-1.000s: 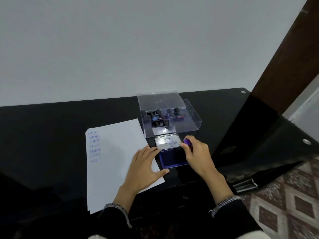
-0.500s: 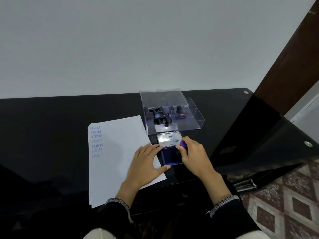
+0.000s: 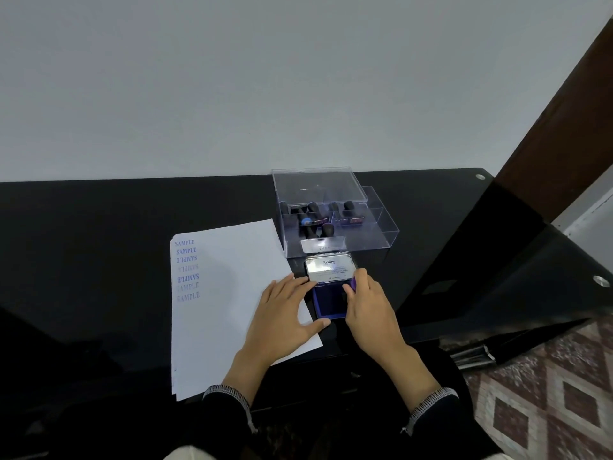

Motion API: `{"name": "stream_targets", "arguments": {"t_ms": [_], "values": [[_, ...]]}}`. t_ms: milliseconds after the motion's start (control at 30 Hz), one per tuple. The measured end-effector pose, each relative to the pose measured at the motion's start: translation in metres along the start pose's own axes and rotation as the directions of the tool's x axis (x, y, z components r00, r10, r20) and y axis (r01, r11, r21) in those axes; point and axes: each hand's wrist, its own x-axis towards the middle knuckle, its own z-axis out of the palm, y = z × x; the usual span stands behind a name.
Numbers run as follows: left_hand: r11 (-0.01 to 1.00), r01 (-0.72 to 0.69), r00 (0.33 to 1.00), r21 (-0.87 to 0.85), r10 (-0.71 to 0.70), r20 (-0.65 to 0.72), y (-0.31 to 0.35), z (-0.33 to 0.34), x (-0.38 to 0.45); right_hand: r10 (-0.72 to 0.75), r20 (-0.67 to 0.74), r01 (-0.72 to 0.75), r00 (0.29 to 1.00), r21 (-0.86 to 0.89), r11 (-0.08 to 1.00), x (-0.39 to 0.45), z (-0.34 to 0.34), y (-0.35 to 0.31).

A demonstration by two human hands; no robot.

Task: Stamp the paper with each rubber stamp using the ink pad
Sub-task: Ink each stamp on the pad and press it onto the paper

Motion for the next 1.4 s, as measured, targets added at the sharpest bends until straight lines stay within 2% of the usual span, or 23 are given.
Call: {"name": "stream_targets", "arguments": {"t_ms": [367,600,833,1033,1267,1400], "values": [[1.0,0.008,1.0,0.004,-0.008,0.017,0.0,0.0,0.0,-0.024,0.03,0.023,0.999,0.02,1.0,0.014,0.001,0.0],[1.0,0.007,1.0,0.001,-0.007,0.002,0.0,0.0,0.0,0.003,-0.013,-0.003,1.0,0.032,0.999,-0.002,0.0,-0.003],[1.0,0.003,1.0,0.013,-0.003,0.016,0.001,-0.003,0.0,0.014,0.129,-0.016,0.992,0.014,1.0,0.017,-0.02,-0.008],[1.0,0.001,1.0,0.014,-0.001,0.011,0.0,-0.003,0.001,0.047,0.198,-0.031,0.979,-0.082,0.996,0.023,-0.027,-0.014],[1.0,0.006,1.0,0.023,-0.006,0.011,0.0,-0.002,0.001,0.052,0.198,-0.047,0.979,-0.028,0.998,0.016,-0.021,-0.008],[1.0,0.011,1.0,0.016,-0.011,0.009,0.001,-0.001,0.001,0.053,0.173,-0.043,0.983,-0.061,0.997,0.012,-0.02,-0.007]]}}
